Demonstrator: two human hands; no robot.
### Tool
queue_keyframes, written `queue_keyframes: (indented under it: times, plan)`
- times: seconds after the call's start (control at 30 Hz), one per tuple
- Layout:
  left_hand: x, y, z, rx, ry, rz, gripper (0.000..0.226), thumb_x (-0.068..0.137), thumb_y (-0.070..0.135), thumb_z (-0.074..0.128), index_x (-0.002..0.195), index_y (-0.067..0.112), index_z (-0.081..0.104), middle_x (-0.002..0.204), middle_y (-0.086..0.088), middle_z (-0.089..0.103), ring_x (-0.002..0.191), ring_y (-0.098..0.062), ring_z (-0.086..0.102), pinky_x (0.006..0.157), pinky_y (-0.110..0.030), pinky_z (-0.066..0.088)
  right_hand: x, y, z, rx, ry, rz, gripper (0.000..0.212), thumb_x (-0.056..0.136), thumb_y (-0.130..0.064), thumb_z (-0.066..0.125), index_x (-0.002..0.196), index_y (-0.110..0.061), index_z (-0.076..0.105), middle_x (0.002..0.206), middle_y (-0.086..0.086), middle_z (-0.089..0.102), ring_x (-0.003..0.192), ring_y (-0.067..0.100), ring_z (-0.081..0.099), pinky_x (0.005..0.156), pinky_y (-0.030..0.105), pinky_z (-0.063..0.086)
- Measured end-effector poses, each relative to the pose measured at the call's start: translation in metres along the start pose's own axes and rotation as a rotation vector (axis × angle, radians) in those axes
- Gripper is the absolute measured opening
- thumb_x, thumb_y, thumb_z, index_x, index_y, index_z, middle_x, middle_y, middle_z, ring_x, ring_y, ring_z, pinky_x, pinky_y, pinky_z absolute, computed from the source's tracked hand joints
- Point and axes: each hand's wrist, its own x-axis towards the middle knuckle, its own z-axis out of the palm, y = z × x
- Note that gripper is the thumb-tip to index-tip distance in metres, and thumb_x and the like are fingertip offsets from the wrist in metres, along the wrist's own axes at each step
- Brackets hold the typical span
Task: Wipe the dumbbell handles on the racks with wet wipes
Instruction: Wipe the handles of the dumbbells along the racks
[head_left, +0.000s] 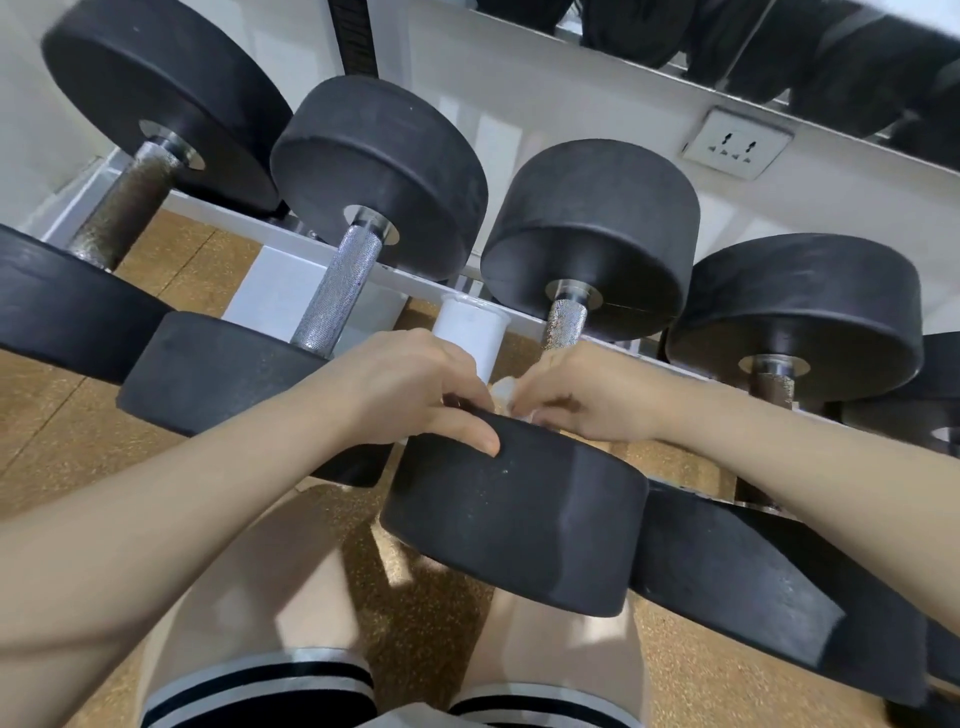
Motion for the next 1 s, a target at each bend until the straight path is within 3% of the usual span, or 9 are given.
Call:
queue_keyframes:
  times: [0.1,0.23,0.43,0.6,0.67,0.73,0.8,0.9,1.0]
  plan:
    - [0.000,-0.001,0.001,0.014,0.007,0.015,0.074,0.059,0.078,0.030,0.095,0.029,0.072,0.087,0.011,0.065,0.079,-0.005,0.055,0.068,-0.029,0.046,-0.004,-0.003,0.006,0.025,-0.032,-0.073,0.016,0.079,-0.001,0.057,0.085,-0.002,0.072,0.090,0.008,0.072,0.080,0.014,0.056,0.077,0.015,0.041]
    - [0.000,-0.001,0.001,-0.024,0.025,0.030,0.073,0.061,0.077,0.035,0.092,0.024,0.073,0.084,0.009,0.065,0.080,0.004,0.044,0.065,-0.028,0.044,-0.009,0.017,-0.006,-0.193,0.176,-0.083,0.025,0.084,-0.015,0.048,0.077,-0.004,0.069,0.078,0.007,0.070,0.068,0.025,0.060,0.068,0.027,0.044]
    - [0.000,-0.002,0.002,-0.057,0.114,0.004,0.093,0.052,0.093,0.030,0.090,0.020,0.073,0.073,0.015,0.058,0.071,0.005,0.048,0.062,-0.026,0.044,-0.010,0.049,-0.013,-0.409,0.383,0.156,0.027,0.065,0.005,0.042,0.082,0.001,0.064,0.089,0.014,0.066,0.069,0.031,0.052,0.054,0.039,0.051]
    - [0.000,0.001,0.003,-0.090,0.158,-0.029,0.093,0.048,0.093,0.037,0.089,0.017,0.072,0.067,0.018,0.054,0.071,0.013,0.052,0.063,-0.012,0.041,-0.014,0.032,0.009,-0.281,0.469,-0.014,0.018,0.064,0.005,0.063,0.076,-0.006,0.071,0.082,0.006,0.072,0.067,0.028,0.065,0.066,0.029,0.049]
    - [-0.001,0.000,0.003,-0.090,0.159,-0.060,0.097,0.046,0.096,0.034,0.091,0.018,0.071,0.068,0.019,0.054,0.071,0.009,0.054,0.063,-0.017,0.045,-0.023,0.021,0.011,-0.098,0.292,-0.197,0.016,0.067,0.007,0.068,0.078,-0.004,0.071,0.080,0.007,0.072,0.074,0.023,0.065,0.072,0.025,0.049]
    - [-0.001,0.000,0.002,-0.089,0.152,-0.098,0.099,0.040,0.096,0.038,0.092,0.019,0.071,0.070,0.020,0.055,0.068,0.006,0.055,0.066,-0.026,0.050,-0.034,0.015,0.004,0.091,0.251,-0.144,0.006,0.078,-0.003,0.066,0.079,-0.004,0.072,0.078,0.002,0.071,0.075,0.012,0.061,0.074,0.016,0.046]
    - [-0.001,0.000,0.002,-0.090,0.151,-0.115,0.097,0.037,0.094,0.042,0.093,0.019,0.071,0.071,0.020,0.055,0.067,0.005,0.055,0.068,-0.029,0.051,-0.042,0.018,0.000,0.228,0.403,0.226,0.008,0.084,-0.011,0.065,0.082,-0.010,0.074,0.074,-0.007,0.068,0.072,0.004,0.060,0.072,0.013,0.045]
    - [0.000,0.000,0.003,-0.102,0.145,-0.104,0.102,0.038,0.097,0.037,0.094,0.020,0.071,0.073,0.021,0.056,0.078,0.003,0.056,0.067,-0.025,0.049,-0.042,0.037,0.008,1.097,0.591,0.865,0.011,0.085,0.006,0.057,0.090,0.003,0.067,0.083,0.008,0.063,0.068,0.009,0.059,0.056,0.015,0.052]
    - [0.000,-0.001,0.002,-0.083,0.134,-0.112,0.104,0.038,0.098,0.032,0.095,0.020,0.071,0.074,0.020,0.056,0.069,0.000,0.056,0.068,-0.020,0.045,-0.024,0.046,0.012,1.581,0.589,0.971,0.024,0.088,0.010,0.048,0.108,0.003,0.059,0.089,0.009,0.060,0.073,0.011,0.058,0.060,0.011,0.053]
